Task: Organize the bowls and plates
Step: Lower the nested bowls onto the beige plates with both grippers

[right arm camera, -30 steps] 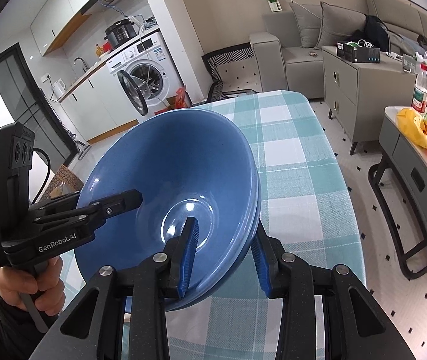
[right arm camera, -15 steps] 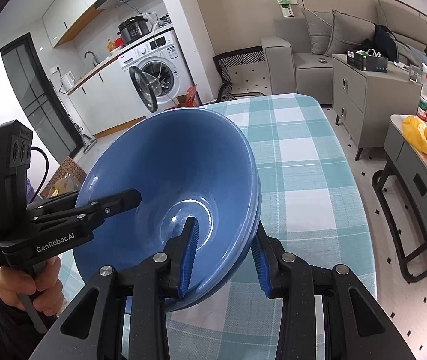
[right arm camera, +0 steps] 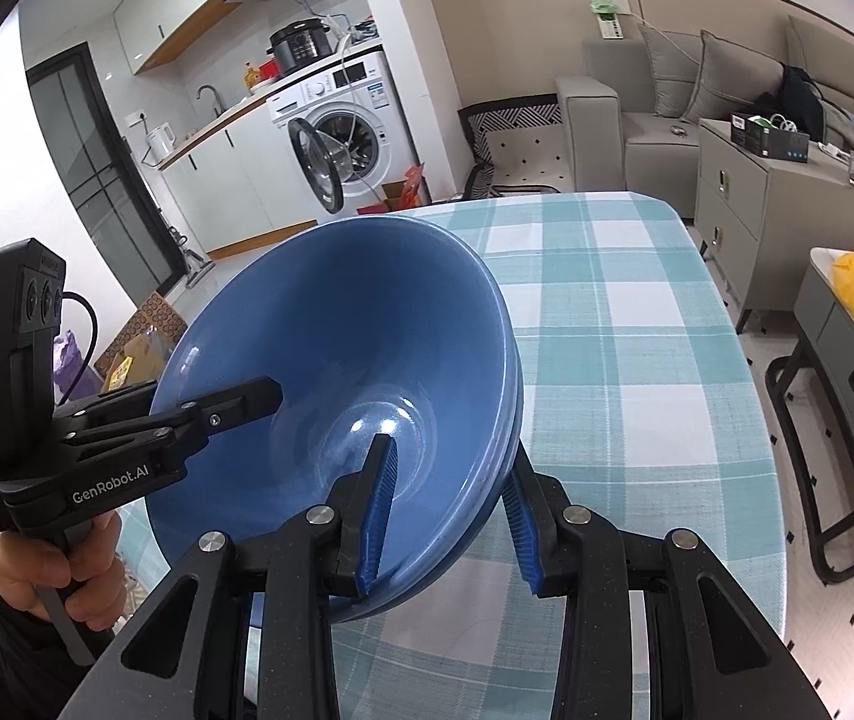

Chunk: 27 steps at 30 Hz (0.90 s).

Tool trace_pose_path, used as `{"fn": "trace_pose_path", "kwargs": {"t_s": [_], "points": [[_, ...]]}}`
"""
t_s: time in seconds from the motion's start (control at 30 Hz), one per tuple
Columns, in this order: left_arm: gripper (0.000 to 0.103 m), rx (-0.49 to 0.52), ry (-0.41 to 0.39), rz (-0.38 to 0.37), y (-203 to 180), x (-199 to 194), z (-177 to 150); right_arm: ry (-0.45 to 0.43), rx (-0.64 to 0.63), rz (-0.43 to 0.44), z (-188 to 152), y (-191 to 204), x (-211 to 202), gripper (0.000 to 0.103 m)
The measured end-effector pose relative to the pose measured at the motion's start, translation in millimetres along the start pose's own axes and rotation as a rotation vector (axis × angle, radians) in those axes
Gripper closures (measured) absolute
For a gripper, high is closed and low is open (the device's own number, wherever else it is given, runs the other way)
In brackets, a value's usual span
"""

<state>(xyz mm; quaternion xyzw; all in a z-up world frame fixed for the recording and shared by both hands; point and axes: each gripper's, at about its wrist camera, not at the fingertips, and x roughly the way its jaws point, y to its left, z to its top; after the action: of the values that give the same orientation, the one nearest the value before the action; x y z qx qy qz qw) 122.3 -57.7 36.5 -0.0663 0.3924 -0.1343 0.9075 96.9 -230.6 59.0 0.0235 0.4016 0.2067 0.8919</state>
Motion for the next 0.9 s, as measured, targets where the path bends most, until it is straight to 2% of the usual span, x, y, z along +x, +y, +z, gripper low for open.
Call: {"fn": "trace_pose_path", "kwargs": {"t_s": [0.9], "points": [[0.072, -0.094, 0.001, 0.079, 59.9, -15.3, -25.4, 0.070, -0.084, 0.064, 7.5, 50.2, 54.0, 0.067]]}}
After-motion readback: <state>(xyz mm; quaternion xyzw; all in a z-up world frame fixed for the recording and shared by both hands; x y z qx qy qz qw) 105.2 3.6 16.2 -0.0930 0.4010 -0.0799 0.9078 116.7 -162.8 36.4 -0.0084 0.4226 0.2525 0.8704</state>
